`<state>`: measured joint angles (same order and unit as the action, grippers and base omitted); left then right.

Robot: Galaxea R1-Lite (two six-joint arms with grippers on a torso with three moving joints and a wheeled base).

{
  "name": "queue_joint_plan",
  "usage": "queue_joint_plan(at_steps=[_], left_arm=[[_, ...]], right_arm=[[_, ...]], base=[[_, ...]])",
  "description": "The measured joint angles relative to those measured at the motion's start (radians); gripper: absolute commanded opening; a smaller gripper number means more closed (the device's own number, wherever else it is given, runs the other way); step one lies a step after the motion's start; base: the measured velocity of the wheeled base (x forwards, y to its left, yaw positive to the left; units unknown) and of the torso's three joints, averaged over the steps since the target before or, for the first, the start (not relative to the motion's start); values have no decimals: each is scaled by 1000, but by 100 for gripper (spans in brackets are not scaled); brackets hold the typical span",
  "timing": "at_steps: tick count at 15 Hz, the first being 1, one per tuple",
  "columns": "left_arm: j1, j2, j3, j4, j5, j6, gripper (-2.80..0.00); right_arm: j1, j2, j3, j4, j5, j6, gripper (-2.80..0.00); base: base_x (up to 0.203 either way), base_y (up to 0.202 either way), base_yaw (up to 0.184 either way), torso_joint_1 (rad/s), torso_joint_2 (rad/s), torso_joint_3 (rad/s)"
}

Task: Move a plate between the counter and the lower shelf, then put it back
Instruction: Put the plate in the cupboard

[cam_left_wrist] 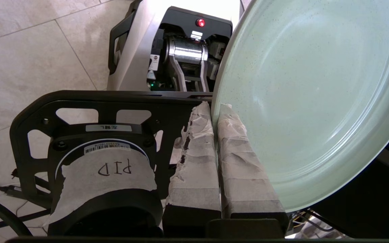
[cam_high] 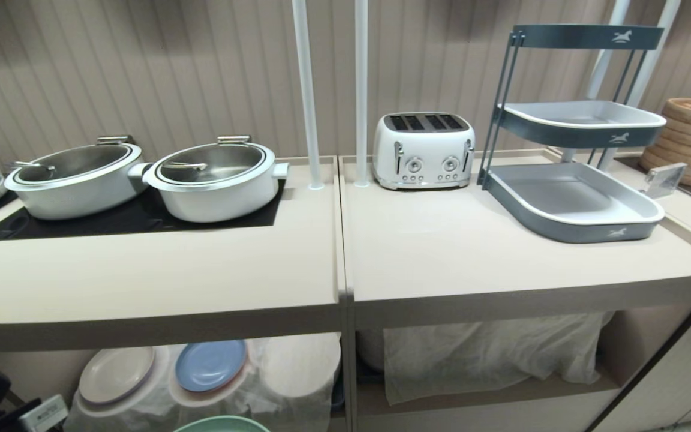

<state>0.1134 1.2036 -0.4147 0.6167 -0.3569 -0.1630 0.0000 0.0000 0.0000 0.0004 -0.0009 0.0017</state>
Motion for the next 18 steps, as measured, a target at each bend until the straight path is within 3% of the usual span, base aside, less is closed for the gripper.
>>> queue_joint_plan(at_steps=[18], left_arm=[[6,10,7,-1,-6,1,-280]], right_arm=[[0,0,0,0,0,1,-280]], base=[[0,0,0,-177,384,203]])
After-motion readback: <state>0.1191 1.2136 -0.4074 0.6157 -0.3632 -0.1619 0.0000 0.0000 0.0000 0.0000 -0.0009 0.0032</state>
